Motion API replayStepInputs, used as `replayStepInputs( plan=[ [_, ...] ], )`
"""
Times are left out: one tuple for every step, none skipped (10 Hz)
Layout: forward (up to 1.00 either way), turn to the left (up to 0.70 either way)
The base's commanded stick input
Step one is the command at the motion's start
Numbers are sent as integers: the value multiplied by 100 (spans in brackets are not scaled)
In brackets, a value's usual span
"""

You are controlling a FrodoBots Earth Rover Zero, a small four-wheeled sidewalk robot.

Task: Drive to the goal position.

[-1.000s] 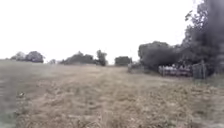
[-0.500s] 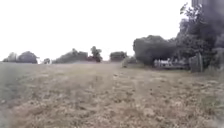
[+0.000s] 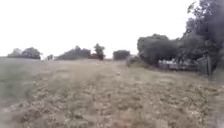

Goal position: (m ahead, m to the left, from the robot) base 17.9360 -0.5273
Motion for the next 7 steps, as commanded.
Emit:
replayStepInputs(
  plan=[
    [70, 0],
    [70, 0],
    [70, 0],
    [70, 0],
    [70, 0],
    [70, 0],
    [70, 0]
  ],
)
